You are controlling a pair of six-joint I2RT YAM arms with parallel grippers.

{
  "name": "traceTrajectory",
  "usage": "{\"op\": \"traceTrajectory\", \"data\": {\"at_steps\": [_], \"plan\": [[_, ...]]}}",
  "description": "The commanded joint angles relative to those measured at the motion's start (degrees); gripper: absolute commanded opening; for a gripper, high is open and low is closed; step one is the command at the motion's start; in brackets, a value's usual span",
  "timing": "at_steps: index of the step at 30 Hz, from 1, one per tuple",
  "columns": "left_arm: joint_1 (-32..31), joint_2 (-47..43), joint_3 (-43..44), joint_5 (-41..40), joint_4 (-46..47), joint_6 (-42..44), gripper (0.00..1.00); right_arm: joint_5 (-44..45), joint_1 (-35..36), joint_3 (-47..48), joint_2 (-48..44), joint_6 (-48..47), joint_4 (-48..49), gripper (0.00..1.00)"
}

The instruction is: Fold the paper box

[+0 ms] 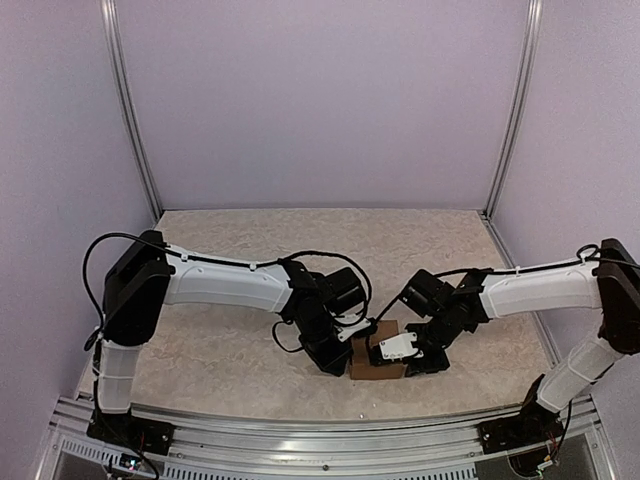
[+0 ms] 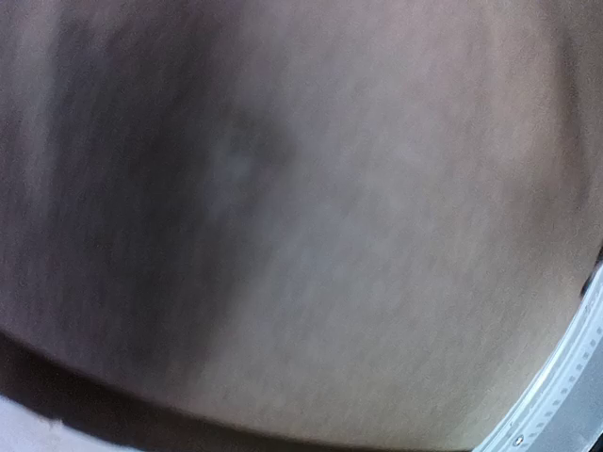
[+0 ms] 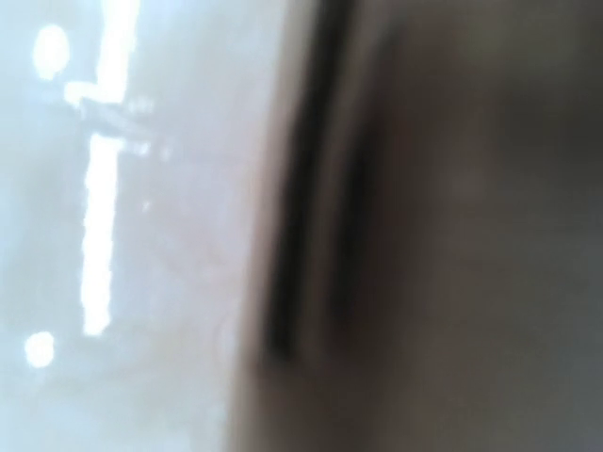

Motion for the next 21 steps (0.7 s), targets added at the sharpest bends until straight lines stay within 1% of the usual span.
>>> {"op": "traceTrajectory", "data": {"at_steps": [1,6,9,12,17,21], "plan": [[2.05,-6.96,-5.2,-1.42,2.0,1.34,0.1,-1.31,-0.5,-0.17,-2.57,-1.87,2.16,0.29],[6.59,-7.9,-5.02,-3.72,2.15,5.24,0.1,-0.81,-2.99,1.82,-1.14,-4.05,2.29,0.29],[9.08,-6.34,-3.42,-3.32,3.42,8.41,0.09,-0.07,-4.39,3.34,1.05,-5.55,2.98,0.29],[10.24,-4.0,-0.74,-2.44,4.56,11.29,0.09,-0.1,-5.81,4.83,3.91,-6.84,3.76,0.29],[10.08,1.03,6.16,1.2,4.34,12.85,0.08,-0.55,-6.08,6.97,7.66,-7.2,4.67,0.29],[8.38,5.08,11.85,3.38,2.37,13.4,0.08,-1.35,-6.08,7.64,8.79,-6.78,4.99,0.29]]}}
